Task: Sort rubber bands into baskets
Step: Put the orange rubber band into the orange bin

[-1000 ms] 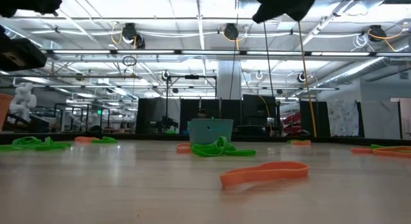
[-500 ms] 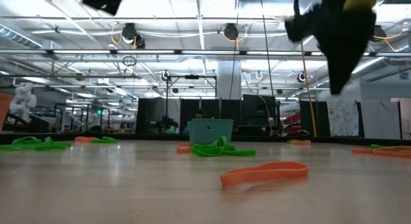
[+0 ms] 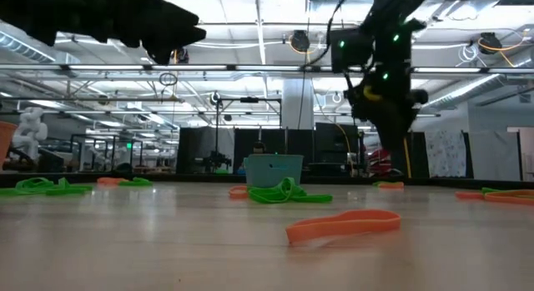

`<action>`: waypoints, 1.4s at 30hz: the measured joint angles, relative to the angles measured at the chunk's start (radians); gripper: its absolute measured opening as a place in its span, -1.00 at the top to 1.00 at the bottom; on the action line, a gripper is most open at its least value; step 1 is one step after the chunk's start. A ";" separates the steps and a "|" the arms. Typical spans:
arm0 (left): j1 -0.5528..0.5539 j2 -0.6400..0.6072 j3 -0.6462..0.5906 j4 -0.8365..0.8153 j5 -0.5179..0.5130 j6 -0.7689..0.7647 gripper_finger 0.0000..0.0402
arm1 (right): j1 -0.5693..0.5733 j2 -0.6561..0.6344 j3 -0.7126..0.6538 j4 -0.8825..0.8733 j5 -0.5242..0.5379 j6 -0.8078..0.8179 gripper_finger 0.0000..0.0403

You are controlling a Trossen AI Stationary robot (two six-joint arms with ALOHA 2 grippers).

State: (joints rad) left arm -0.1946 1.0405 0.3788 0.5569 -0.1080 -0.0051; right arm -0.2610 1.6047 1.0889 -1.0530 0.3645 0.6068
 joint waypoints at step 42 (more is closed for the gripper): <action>-0.022 0.000 -0.027 0.040 0.105 0.044 0.20 | -0.456 0.211 -0.008 0.287 -0.266 -0.181 0.33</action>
State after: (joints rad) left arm -0.2168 1.0401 0.3519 0.5964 -0.0032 0.0391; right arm -0.7171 1.8153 1.0809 -0.7655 0.0986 0.4255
